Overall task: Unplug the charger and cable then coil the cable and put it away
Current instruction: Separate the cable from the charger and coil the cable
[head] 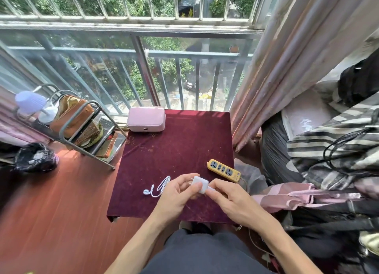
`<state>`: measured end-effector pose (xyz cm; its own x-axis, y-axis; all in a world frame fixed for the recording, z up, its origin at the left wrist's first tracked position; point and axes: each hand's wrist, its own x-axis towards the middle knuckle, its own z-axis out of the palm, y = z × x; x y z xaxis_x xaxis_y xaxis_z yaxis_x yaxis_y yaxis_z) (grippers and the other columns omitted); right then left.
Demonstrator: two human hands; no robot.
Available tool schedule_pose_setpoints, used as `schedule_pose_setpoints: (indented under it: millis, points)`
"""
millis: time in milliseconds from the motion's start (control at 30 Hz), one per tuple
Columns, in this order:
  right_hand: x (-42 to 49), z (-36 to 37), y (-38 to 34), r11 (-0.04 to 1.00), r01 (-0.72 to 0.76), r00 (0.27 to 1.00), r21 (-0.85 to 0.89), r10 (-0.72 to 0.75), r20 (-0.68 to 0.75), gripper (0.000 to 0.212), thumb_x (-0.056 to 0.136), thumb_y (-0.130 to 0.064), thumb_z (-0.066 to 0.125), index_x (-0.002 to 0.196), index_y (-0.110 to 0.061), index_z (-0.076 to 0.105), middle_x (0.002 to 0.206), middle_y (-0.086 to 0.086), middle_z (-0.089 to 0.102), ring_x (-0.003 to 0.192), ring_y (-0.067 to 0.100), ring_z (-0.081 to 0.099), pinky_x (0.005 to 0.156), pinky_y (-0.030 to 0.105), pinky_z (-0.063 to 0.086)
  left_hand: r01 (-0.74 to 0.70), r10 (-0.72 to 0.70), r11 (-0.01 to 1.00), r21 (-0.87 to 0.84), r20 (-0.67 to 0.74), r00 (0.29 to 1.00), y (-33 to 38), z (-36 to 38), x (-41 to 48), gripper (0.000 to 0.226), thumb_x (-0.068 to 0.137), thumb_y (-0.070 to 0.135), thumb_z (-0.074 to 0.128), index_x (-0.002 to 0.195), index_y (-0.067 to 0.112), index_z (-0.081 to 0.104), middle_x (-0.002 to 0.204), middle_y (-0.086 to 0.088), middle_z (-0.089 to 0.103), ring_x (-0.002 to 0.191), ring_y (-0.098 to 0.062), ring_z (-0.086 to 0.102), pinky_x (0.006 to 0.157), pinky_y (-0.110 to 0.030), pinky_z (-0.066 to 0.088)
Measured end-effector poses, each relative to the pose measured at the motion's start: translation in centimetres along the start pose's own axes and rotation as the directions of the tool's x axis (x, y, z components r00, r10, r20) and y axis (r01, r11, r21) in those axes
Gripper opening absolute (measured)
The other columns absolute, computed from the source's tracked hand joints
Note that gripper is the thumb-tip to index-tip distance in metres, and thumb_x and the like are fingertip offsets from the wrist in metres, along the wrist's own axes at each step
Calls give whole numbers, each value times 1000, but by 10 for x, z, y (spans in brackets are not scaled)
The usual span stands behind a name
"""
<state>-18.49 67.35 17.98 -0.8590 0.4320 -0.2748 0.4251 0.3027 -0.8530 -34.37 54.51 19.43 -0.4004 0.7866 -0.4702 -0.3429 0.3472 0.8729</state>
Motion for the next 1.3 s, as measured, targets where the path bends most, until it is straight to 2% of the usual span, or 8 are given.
schedule_pose_setpoints:
  millis: [100,300,500,633,933,1100,1233,1300]
  points:
    - [0,-1,0,1000,22,1000,-21,-23,-17,34,103,-55,51,89,-27,64,72,3,57,64,3,47,62,31,41,-10,10,1000,1,1,1000,0,1,-1,29,97,11,63,125,5,64,107,-21,76,83,-11,70,82,-23,55]
    - [2,0,-1,1000,0,1000,27,0,7,31,102,-50,55,89,-24,66,64,-12,46,60,2,40,59,23,34,-26,25,999,-37,-44,999,-5,3,-7,28,96,12,65,124,6,65,109,-21,76,87,-13,71,79,-19,54]
    - [3,4,-1,999,-19,999,46,17,40,23,105,-37,60,87,-25,66,64,-12,43,60,2,38,58,22,32,-15,11,998,-53,-75,997,-13,0,-9,29,96,12,65,124,5,65,108,-26,75,93,-15,70,82,-16,54]
    - [5,8,-1,998,-33,998,49,31,57,21,105,-36,61,87,-27,68,63,-13,45,60,2,38,58,21,33,-8,3,998,-65,-66,998,-17,-5,-9,29,96,11,64,124,3,64,111,-26,74,95,-24,68,88,-27,55]
    - [11,24,3,992,-49,998,115,43,51,17,103,-39,59,99,-39,76,65,-10,45,61,2,38,60,19,35,-5,-3,994,-112,-74,997,-31,-28,-6,29,94,10,67,123,7,65,105,-15,78,91,-16,74,79,-20,56]
    - [24,42,20,989,-147,984,-14,145,-104,18,104,-33,63,97,-47,71,91,-19,74,86,-4,66,79,15,49,110,-107,994,-8,-322,941,-78,-89,21,31,90,4,73,120,2,65,107,-17,77,95,-19,72,82,-24,57]
    - [39,55,34,978,-148,971,-148,116,-207,17,106,-33,56,109,-39,72,100,-10,70,101,0,63,83,25,50,341,-185,920,192,-555,811,-130,-156,39,28,80,27,81,104,18,68,92,6,74,93,-17,70,69,-20,49]
    - [46,62,39,971,-147,968,-187,102,-229,23,105,-37,54,113,-31,75,101,-8,68,101,1,63,87,30,53,468,-234,851,238,-627,744,-158,-187,50,31,81,31,78,106,19,65,100,2,70,98,-24,66,67,-26,47]
